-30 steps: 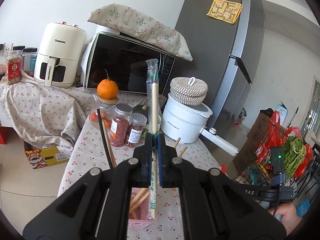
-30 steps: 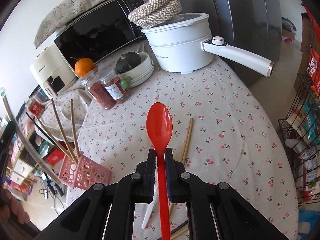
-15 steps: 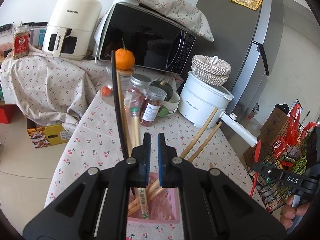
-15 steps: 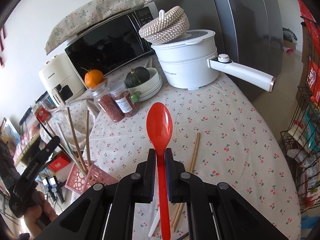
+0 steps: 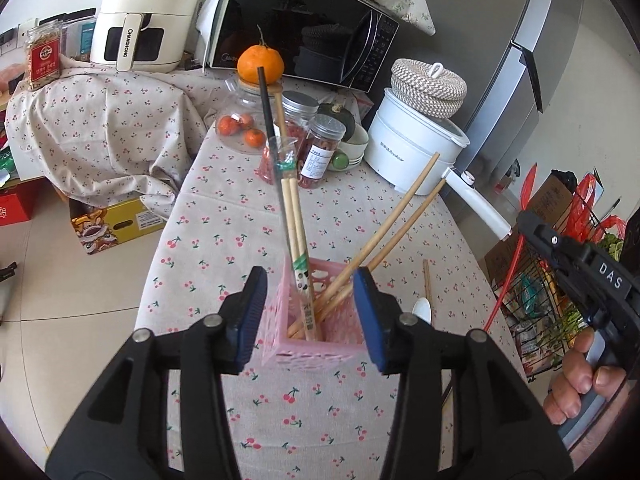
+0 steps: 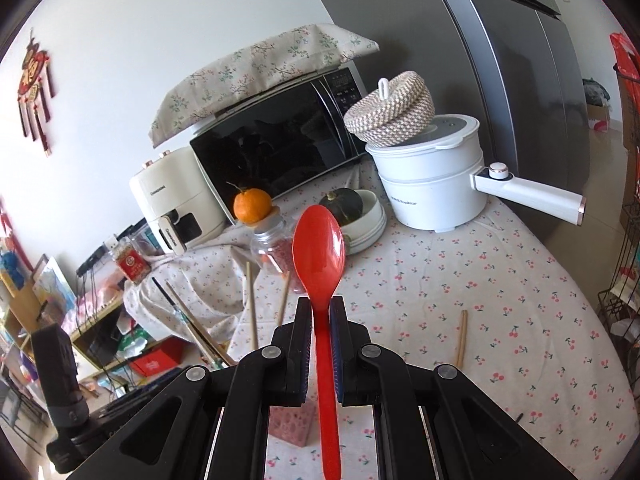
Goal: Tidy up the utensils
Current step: 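Lower the wrapped chopsticks into the pink holder with the left gripper while the right gripper lifts the red spoon, then lower the red spoon into the pink holder and open the right gripper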
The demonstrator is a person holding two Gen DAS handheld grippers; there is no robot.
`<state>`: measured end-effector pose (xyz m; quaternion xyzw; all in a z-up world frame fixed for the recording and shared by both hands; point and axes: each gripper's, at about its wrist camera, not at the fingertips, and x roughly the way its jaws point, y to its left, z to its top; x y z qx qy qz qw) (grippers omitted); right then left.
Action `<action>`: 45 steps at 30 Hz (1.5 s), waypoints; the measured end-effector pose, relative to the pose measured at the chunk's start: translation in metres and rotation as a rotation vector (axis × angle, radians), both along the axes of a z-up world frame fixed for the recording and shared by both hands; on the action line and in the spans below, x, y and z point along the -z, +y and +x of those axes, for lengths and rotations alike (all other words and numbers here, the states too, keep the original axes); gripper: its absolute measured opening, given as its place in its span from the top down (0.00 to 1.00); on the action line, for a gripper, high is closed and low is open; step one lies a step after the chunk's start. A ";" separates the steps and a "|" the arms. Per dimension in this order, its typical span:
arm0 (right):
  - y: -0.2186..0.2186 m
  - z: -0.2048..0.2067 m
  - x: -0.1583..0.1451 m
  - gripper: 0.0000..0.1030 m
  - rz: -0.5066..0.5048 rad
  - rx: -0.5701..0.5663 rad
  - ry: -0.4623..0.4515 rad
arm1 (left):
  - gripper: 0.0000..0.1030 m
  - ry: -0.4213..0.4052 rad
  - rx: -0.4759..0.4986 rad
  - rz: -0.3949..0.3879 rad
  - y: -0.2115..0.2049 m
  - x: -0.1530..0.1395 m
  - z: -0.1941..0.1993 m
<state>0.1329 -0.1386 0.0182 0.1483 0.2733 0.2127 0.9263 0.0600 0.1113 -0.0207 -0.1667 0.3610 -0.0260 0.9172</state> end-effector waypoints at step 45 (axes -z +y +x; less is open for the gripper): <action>-0.028 -0.012 0.006 0.26 -0.053 0.094 0.105 | 0.17 0.194 0.199 0.130 -0.051 0.020 -0.014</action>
